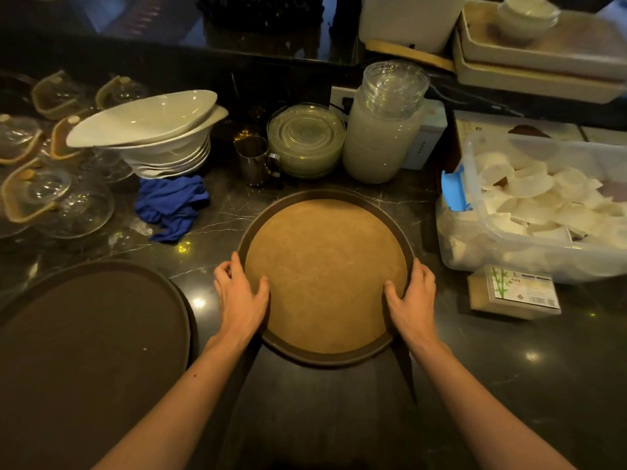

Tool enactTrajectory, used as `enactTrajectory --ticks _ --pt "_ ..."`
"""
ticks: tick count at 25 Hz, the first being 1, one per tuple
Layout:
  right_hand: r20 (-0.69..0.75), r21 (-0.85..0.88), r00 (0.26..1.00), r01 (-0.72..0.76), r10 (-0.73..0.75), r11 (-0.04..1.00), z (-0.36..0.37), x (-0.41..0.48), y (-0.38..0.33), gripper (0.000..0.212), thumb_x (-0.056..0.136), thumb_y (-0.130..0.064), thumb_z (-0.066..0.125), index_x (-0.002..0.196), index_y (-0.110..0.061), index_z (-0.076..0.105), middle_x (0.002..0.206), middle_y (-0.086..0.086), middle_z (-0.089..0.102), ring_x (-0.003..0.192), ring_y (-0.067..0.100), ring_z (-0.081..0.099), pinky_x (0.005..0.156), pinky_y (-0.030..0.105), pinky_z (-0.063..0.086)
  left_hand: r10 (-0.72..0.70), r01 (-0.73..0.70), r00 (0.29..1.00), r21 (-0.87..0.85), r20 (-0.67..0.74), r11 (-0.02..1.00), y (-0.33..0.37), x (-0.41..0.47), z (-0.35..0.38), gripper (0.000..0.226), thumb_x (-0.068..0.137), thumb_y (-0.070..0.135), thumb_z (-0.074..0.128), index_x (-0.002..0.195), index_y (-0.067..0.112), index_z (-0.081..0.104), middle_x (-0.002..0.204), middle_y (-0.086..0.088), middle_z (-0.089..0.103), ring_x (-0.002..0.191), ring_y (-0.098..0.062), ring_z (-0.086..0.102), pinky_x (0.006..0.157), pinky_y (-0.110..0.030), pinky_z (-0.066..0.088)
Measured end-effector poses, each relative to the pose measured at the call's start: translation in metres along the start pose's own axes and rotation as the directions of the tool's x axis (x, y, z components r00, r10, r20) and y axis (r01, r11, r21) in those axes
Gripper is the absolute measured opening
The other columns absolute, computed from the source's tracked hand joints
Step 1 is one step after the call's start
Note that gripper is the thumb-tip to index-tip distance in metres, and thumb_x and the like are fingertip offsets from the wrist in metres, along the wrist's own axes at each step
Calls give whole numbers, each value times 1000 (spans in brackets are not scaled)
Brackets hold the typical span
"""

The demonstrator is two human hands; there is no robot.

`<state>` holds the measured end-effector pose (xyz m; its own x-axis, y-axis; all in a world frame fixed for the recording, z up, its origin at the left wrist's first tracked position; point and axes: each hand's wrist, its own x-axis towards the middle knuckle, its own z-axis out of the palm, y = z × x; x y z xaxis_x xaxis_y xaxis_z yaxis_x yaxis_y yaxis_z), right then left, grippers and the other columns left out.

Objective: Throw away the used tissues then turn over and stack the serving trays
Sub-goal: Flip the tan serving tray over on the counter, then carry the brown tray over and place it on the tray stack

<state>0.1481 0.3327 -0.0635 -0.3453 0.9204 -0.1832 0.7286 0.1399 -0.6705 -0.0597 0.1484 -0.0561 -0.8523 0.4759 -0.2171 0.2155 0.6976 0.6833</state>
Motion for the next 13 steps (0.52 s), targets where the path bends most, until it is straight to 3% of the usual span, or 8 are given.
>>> enactTrajectory --ticks 4,8,13 --pt "27 5 985 169 -169 986 -7 -31 -1 62 95 -25 58 149 -12 31 156 7 23 143 23 25 113 39 28 49 -49 999 -92 -5 995 0 -28 -14 69 96 28 58 153 10 23 150 -14 27 137 -30 37 114 -43 33" --pt "78 46 946 311 -314 949 0 -57 -11 51 96 -21 57 143 -11 41 150 5 33 139 20 33 114 35 28 95 -99 994 -53 -62 994 -13 -60 -30 53 98 29 55 145 10 42 144 -10 38 130 -24 46 101 -28 35" --pt "196 74 858 469 -474 880 35 -94 -42 50 96 -21 57 143 -10 42 146 9 40 135 21 38 113 35 31 113 -115 981 -4 -161 993 -55 -104 -66 43 97 33 56 136 15 52 137 -6 46 124 -22 51 100 -31 41"
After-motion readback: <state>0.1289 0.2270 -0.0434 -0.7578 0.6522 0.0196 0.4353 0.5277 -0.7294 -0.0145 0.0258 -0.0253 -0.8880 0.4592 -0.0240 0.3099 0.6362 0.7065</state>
